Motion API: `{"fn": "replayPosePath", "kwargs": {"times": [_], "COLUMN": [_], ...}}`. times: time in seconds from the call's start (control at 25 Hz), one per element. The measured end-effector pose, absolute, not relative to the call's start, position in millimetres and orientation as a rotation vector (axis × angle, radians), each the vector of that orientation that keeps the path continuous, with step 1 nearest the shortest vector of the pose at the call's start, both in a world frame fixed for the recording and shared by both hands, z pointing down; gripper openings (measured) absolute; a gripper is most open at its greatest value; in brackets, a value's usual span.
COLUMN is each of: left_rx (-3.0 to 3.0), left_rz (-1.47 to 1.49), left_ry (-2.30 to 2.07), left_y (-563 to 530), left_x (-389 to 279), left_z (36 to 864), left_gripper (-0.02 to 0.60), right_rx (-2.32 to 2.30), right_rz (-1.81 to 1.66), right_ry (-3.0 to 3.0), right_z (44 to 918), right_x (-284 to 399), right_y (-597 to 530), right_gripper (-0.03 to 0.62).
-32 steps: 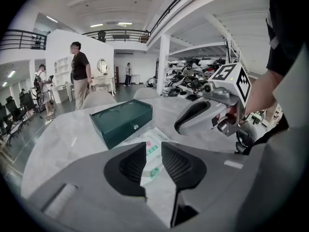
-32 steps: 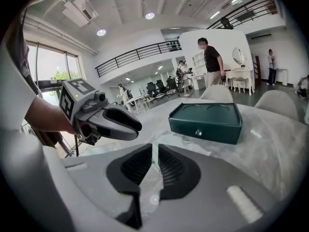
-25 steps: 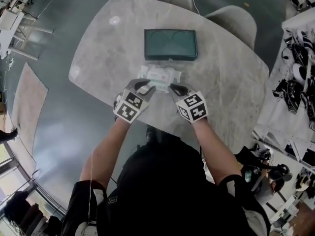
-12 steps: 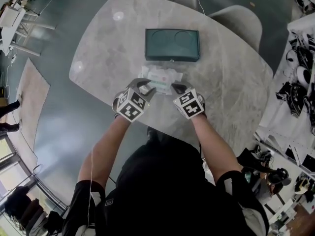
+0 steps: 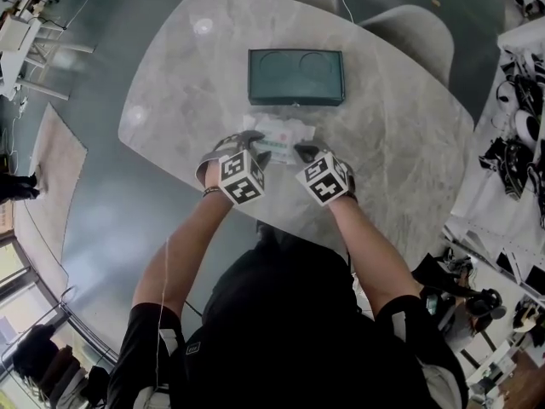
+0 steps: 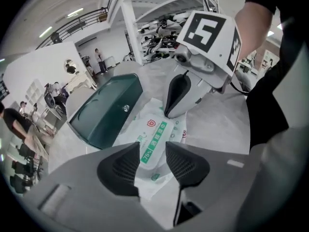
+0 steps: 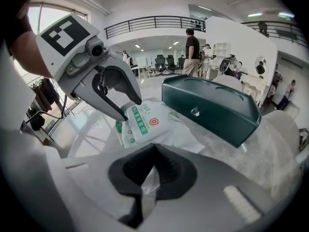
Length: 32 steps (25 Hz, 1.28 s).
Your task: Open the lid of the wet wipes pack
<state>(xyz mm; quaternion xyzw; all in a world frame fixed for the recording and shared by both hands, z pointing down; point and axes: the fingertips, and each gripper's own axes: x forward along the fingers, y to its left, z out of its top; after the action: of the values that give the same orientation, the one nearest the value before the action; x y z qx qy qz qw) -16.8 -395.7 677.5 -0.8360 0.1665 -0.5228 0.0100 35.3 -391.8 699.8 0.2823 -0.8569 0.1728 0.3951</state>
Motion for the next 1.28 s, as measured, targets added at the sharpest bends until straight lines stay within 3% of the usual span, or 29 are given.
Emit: {"fn": "replayPosePath", "kwargs": {"times": [0.88, 1.28], "left_rx": [-2.285, -2.399], "left_rz": [-1.758, -1.683], "left_ry": [0.194, 0.203], "left_y": [-393, -389], "left_x": [-5, 1], "left_z": [698, 680], "left_gripper": [0.167, 0.117], "right_rx": [0.759, 0.762], "right_rz": [0.464, 0.466], "right_ry": [-2.174, -2.181], "right_z": [702, 704], "right_x": [35, 38], "right_y": [-393, -391], "right_gripper": [0.003, 0.004]}}
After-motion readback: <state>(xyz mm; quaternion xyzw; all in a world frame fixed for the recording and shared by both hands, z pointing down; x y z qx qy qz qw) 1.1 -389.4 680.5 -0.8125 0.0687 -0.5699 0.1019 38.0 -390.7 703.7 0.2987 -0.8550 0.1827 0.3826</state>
